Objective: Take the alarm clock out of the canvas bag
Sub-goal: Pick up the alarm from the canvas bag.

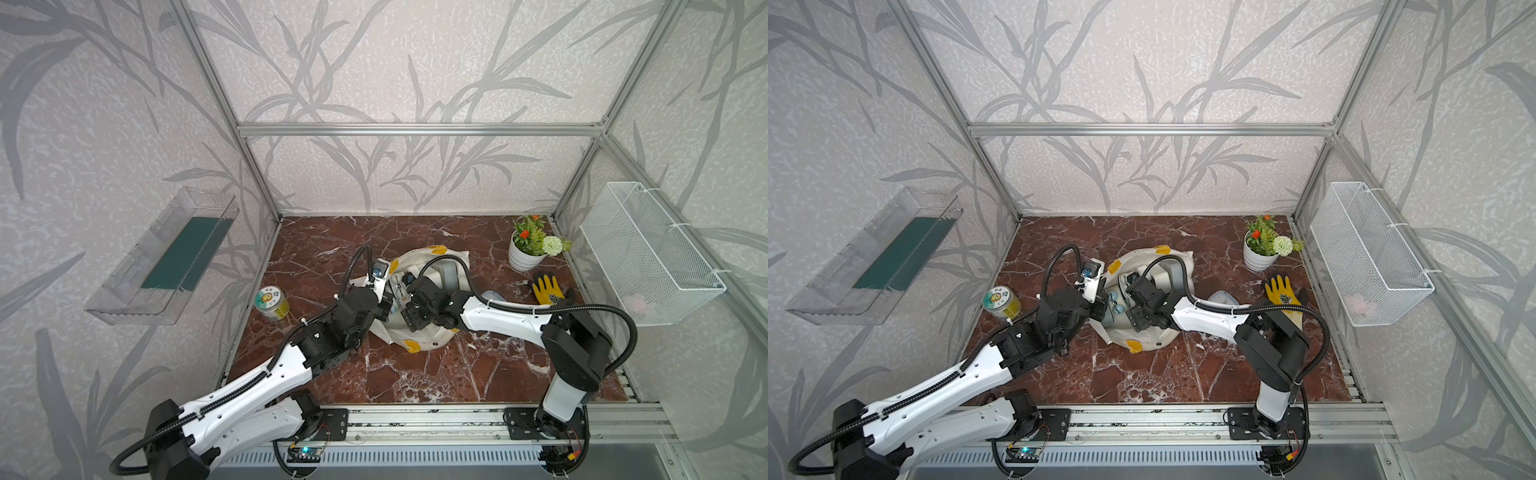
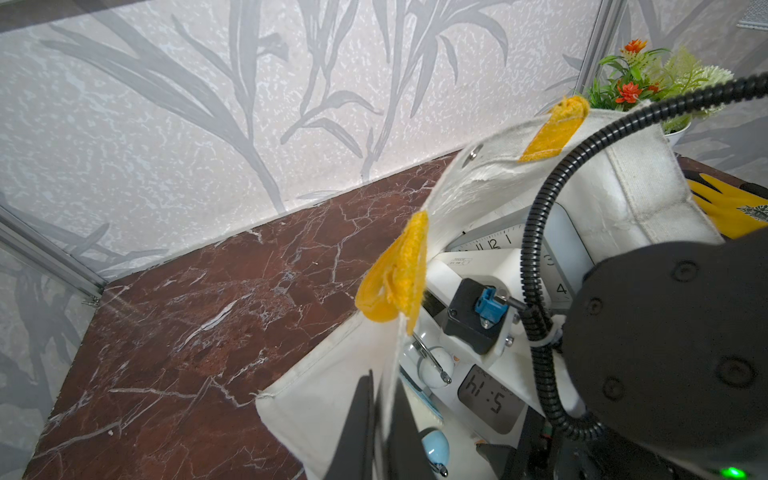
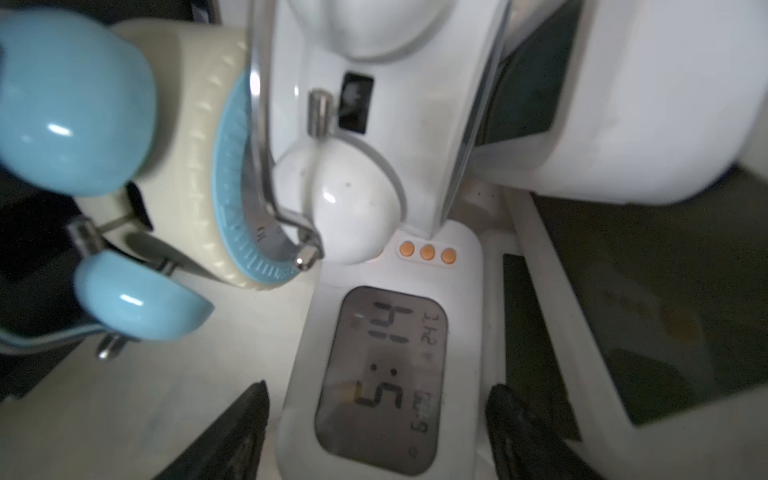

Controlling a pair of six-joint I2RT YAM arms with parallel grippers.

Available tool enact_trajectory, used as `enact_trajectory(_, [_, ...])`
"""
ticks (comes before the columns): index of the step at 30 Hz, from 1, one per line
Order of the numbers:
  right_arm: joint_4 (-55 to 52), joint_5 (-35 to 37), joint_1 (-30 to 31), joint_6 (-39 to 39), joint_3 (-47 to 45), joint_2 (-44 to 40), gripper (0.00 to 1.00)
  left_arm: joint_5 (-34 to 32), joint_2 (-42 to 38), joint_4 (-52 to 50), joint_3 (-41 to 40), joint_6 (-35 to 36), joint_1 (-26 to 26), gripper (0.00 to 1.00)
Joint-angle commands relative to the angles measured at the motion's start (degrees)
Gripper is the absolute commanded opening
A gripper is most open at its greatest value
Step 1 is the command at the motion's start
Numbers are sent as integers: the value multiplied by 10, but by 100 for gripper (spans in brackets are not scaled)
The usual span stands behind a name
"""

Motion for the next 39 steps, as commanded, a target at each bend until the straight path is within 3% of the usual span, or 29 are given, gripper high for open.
enact_trajectory(1, [-29,5,-2,0,13,18,82,-1,-5,37,19,-3,-3,0])
enact_trajectory(7, [-48,19,-2,9,34,42,80,-3,-6,36,21,-2,-4,0])
enact_trajectory(13, [-71,15,-2,11,49,57,71,-10,-9,32,21,1,-4,0])
enact_trajectory(23, [-79,-9,-2,34,27,1,51,-32,-1,18,28,6,-3,0])
enact_trajectory(39, [-151,-52,-1,42,38,-90,48,-63,23,-1,43,-1,-4,0])
